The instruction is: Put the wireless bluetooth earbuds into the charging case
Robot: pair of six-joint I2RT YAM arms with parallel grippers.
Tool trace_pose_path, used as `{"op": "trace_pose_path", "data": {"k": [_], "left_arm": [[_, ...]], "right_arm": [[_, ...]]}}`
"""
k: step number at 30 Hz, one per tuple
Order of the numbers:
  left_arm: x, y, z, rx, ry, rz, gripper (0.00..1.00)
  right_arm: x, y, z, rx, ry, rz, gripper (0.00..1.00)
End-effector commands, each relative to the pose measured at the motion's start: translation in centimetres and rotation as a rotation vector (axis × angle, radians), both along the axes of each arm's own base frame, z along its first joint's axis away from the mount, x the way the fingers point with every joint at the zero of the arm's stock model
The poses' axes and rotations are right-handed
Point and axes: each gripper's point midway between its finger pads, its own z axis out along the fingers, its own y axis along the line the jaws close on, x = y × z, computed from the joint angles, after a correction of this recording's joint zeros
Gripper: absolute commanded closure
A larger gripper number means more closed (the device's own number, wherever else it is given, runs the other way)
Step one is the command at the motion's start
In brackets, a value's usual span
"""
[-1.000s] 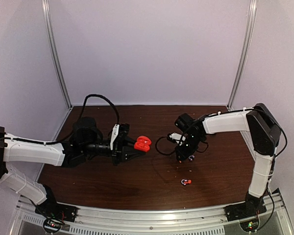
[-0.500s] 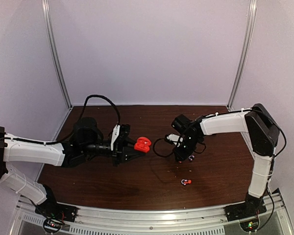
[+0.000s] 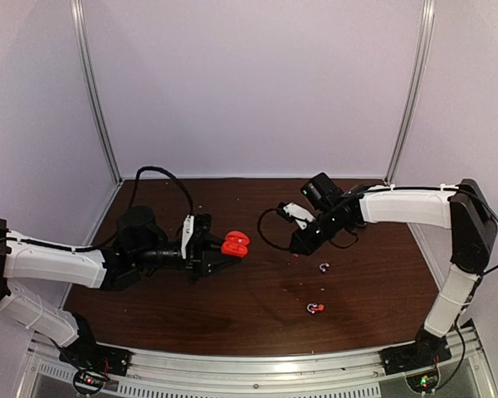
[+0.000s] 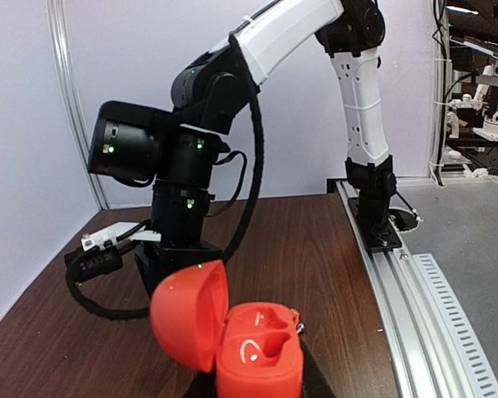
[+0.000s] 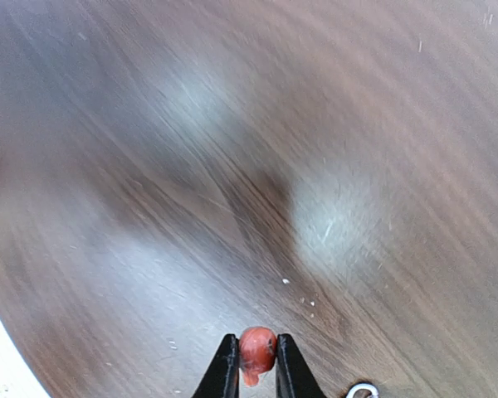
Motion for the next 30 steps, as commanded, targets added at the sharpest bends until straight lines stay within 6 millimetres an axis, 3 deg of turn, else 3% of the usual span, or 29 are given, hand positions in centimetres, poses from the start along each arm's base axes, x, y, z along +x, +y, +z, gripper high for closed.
{"op": "trace_pose_path", "data": {"k": [1,4,7,14,22,30], "left_arm": [[0.6,0.6,3.0,-0.106,-0.106,0.047,0.98],[0.2,1.1,3.8,-0.157,-0.135,0.050,0.98],[-0.5,1.8,4.5,-0.211,-0.172,0.040,0.98],[-1.6,2.4,5.4,-0.279,-0.244,0.006,0.98],[-2.1,2.7,6.6,-0.346,-0.273,-0.006,0.98],[-2.1,2.3,6.9,-0.366,-0.229,-0.030,1.00]], "right_arm": [[0.4,1.5,4.8,0.172,-0.108,0.027,0.86],[-0.2,2.4,9.2,0.312,-0.200,0.067,0.86],[-1.5,3.2,15.2,0.490,-0.335,0.109,0.84],[-6.9,4.7,23.0,0.696,-0.529,0.266,0.83],[-13.2,5.5,28.6,0.892,-0.727,0.407,0.84],[-16.9,7.0,30.3,0.977,-0.797,0.485,0.85]]}}
